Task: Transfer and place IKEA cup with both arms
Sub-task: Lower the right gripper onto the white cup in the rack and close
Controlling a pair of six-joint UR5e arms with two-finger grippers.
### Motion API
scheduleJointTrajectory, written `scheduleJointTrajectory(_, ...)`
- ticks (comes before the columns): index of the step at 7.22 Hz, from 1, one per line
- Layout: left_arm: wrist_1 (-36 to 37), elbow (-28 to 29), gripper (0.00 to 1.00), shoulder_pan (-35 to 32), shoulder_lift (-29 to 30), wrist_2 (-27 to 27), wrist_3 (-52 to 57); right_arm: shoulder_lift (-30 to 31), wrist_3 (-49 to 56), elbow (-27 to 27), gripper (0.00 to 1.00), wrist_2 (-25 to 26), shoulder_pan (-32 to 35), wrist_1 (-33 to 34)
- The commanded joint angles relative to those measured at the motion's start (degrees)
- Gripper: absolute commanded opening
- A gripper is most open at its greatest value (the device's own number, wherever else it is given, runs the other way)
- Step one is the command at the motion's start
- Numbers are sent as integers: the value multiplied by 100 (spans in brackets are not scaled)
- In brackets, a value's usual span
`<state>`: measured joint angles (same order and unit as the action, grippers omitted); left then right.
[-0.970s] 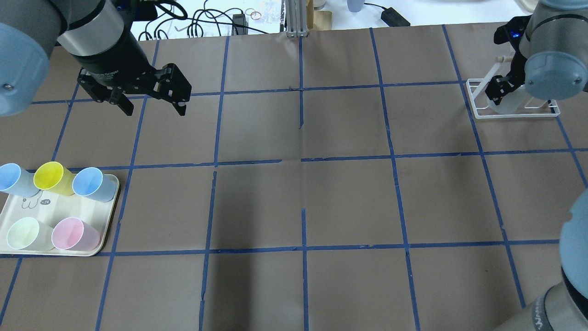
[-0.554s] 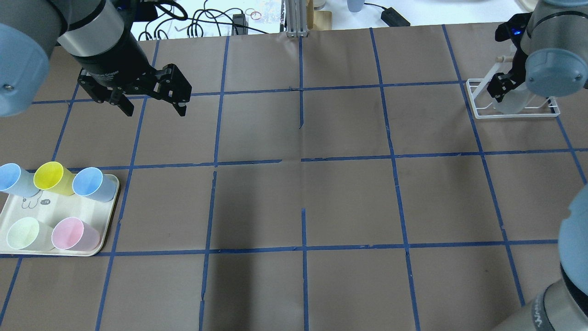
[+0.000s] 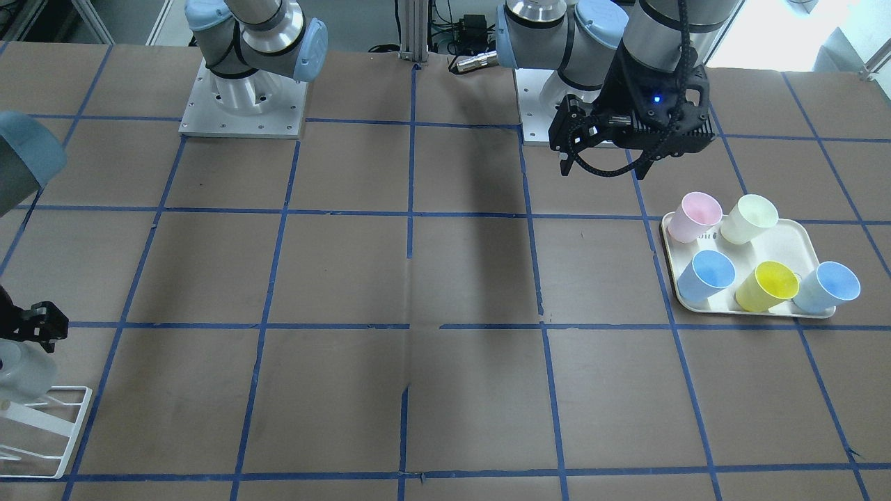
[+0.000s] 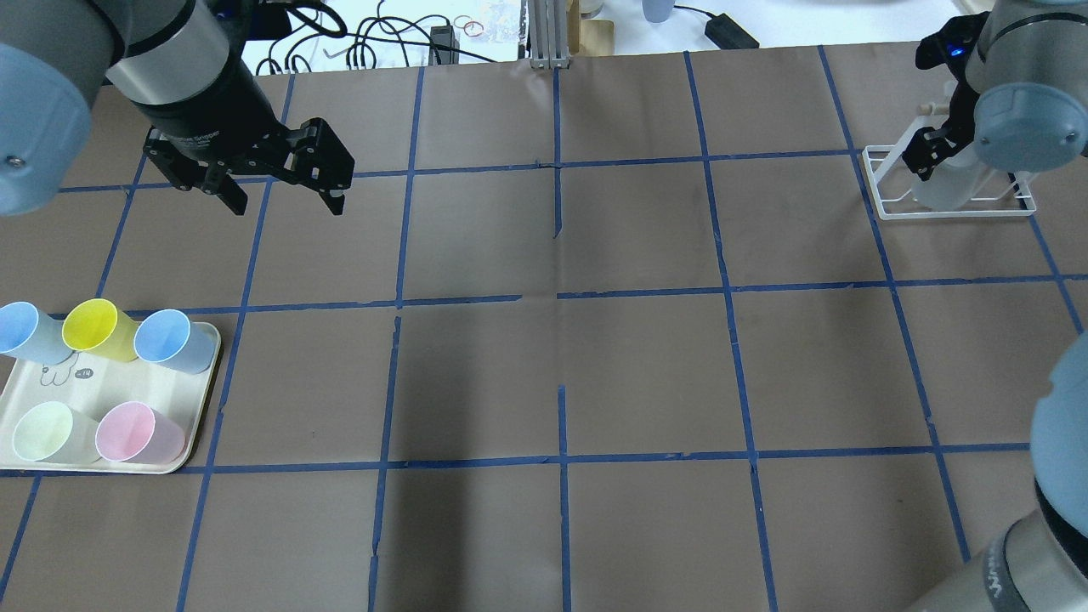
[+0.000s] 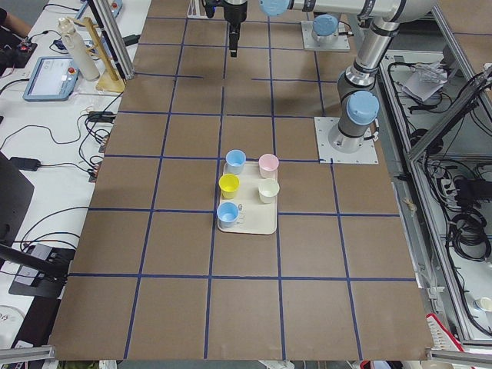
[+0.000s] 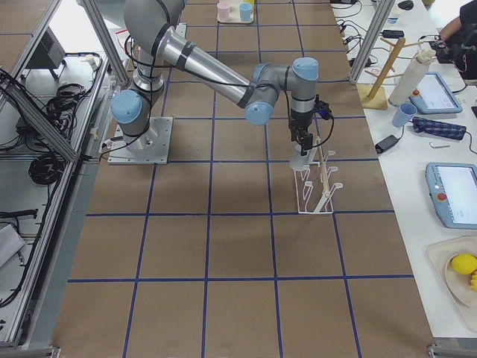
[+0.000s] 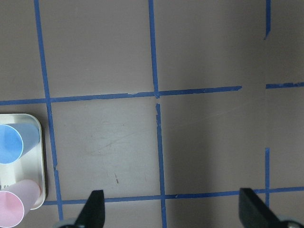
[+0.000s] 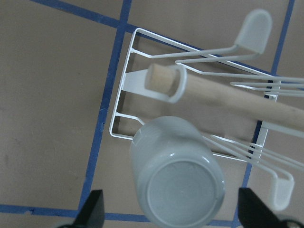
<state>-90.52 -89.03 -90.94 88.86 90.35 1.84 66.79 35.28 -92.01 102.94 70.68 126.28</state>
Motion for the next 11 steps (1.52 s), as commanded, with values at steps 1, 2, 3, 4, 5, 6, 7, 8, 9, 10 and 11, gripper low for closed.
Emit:
scheduleJointTrajectory(1,-1,0,100,6,0,0,0,-86,92,43,100,-2,-2,80)
scheduleJointTrajectory(2,-1,0,100,6,0,0,0,-104,128,43,100,-2,-2,81)
scheduleJointTrajectory(3,-1,0,100,6,0,0,0,-122,119,43,100,-2,-2,89)
scheduleJointTrajectory(4,-1,0,100,6,0,0,0,-131,119,43,99,-2,-2,81)
scheduleJointTrajectory(5,-1,0,100,6,0,0,0,-131,119,43,95,7,-2,81)
scheduleJointTrajectory(6,-10,-9,100,-3,0,0,-9,-131,111,43,90,50,-2,72)
scheduleJointTrajectory(7,-1,-9,100,6,0,0,0,-131,110,43,83,51,-10,63)
scheduleJointTrajectory(8,-1,-9,100,6,0,0,-9,-122,110,43,75,42,-2,72)
scheduleJointTrajectory(9,-1,-9,100,6,-9,0,0,-122,110,43,61,42,-10,72)
scheduleJointTrajectory(10,-1,-9,100,6,-9,0,0,-113,110,43,39,33,-10,72)
scheduleJointTrajectory(11,-1,-9,100,6,-18,0,0,-113,110,52,23,24,-2,72)
